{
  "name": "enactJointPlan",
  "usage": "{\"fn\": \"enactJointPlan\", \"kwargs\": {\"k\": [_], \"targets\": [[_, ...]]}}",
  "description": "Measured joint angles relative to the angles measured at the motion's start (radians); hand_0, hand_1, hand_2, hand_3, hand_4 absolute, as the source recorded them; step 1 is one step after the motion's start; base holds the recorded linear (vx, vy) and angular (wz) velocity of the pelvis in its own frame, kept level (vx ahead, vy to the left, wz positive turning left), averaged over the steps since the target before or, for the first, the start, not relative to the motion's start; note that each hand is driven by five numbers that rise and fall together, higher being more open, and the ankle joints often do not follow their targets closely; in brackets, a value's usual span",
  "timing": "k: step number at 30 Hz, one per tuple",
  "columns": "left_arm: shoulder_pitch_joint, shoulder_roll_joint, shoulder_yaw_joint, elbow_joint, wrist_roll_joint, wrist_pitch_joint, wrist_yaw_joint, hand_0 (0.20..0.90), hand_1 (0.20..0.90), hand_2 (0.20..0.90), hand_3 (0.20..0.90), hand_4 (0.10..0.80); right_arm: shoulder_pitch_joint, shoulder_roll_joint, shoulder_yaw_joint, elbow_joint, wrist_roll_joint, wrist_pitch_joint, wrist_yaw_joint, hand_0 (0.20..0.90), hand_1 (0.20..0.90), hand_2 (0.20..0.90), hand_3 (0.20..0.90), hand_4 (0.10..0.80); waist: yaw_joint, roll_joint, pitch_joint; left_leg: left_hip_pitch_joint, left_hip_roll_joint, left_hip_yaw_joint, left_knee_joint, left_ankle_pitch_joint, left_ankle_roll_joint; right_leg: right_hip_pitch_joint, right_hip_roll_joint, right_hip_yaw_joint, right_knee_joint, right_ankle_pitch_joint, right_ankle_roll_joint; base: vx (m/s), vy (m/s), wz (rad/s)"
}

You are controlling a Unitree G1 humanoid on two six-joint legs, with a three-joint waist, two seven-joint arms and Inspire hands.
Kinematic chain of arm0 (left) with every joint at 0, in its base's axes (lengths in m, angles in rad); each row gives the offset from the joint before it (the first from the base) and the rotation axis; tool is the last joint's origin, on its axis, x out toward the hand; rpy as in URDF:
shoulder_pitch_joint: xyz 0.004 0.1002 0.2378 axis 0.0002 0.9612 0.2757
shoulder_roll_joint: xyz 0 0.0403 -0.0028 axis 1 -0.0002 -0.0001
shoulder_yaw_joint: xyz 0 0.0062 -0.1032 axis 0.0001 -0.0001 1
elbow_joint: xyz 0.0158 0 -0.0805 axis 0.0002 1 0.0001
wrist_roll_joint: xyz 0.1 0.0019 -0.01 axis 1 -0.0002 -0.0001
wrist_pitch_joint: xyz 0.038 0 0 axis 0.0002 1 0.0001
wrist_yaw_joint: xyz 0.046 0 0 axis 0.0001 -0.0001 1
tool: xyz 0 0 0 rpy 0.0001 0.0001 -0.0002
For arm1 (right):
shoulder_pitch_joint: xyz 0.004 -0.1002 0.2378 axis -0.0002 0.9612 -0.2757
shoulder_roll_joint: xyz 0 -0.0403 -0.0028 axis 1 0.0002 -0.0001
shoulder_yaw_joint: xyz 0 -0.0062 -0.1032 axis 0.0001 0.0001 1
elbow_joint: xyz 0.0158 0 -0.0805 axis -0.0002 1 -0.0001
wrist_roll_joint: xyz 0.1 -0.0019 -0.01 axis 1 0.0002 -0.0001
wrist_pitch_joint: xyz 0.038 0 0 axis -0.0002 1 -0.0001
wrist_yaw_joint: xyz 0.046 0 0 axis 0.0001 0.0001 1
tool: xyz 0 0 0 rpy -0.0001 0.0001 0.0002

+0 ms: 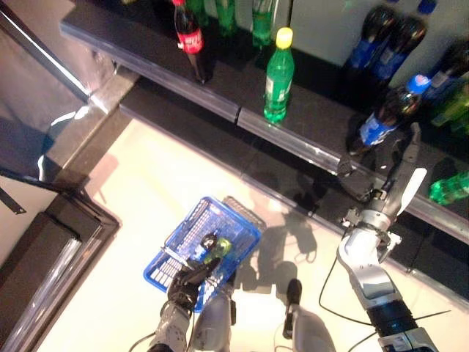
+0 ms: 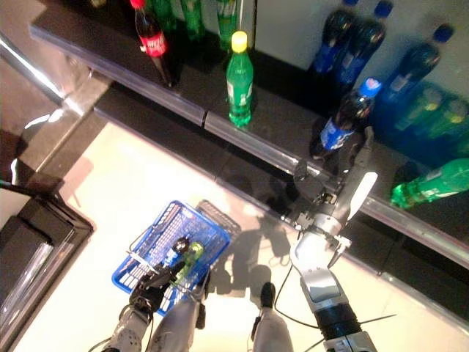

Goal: Pick up the drink and place into the basket.

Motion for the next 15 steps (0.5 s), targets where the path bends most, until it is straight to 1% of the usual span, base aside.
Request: {"fn": "enactJointPlan", "kwargs": {"k": [2, 4, 7, 11, 15], "targets": [[-0.042, 0.011, 0.0, -0.002, -0.019, -0.004, -0.001, 0.3, 0.3, 0.3, 0.2, 0.1, -0.062, 0.0, -0.008, 0.006, 0.0, 0.001, -0.024, 0.9, 0.9, 0.9, 0.9, 0.8, 0.001, 0.005, 0.045, -0.025, -0.007, 0.002, 0.011, 0.0, 0.006, -0.035, -0.01, 0.0, 0.029, -0.003, 0.004, -0.053, 0.027, -0.07], [-0.055, 0.02, -0.002, -0.004, -0.03, -0.004, -0.001, 0.3, 0.3, 0.3, 0.2, 0.1, -0.09, 0.007, -0.009, 0.024, 0.001, 0.001, -0.039, 0.9, 0.9, 0.9, 0.9, 0.8, 0.002, 0.001, 0.062, -0.025, -0.011, 0.004, 0.011, 0.0, 0.009, -0.036, -0.014, 0.0, 0.031, -0.005, 0.007, -0.048, 0.027, 0.0], [-0.055, 0.024, -0.002, -0.024, -0.035, -0.011, -0.001, 0.3, 0.3, 0.3, 0.2, 0.1, -0.126, 0.037, -0.012, 0.039, 0.001, 0.002, -0.069, 0.9, 0.9, 0.9, 0.9, 0.8, 0.005, -0.008, 0.081, -0.025, -0.011, 0.023, 0.011, -0.001, 0.011, -0.051, -0.019, 0.0, 0.047, -0.007, 0.007, -0.039, 0.015, -0.12], [-0.056, 0.026, -0.008, -0.033, -0.045, -0.012, -0.001, 0.3, 0.3, 0.3, 0.2, 0.1, -0.145, 0.04, -0.013, 0.039, 0.001, 0.008, -0.098, 0.9, 0.9, 0.9, 0.9, 0.8, 0.001, -0.008, 0.085, -0.037, -0.013, 0.025, 0.019, -0.002, 0.016, -0.067, -0.019, 0.001, 0.06, -0.009, 0.008, -0.014, -0.001, -0.03], [-0.079, 0.027, -0.011, -0.032, -0.063, -0.015, 0.001, 0.3, 0.3, 0.3, 0.2, 0.1, -0.174, 0.041, -0.046, 0.039, 0.023, 0.012, -0.119, 0.9, 0.9, 0.9, 0.9, 0.8, 0.002, -0.007, 0.096, -0.06, -0.013, 0.026, 0.03, 0.001, 0.019, -0.096, -0.019, 0.003, 0.081, -0.011, 0.007, -0.006, -0.008, 0.0]]}}
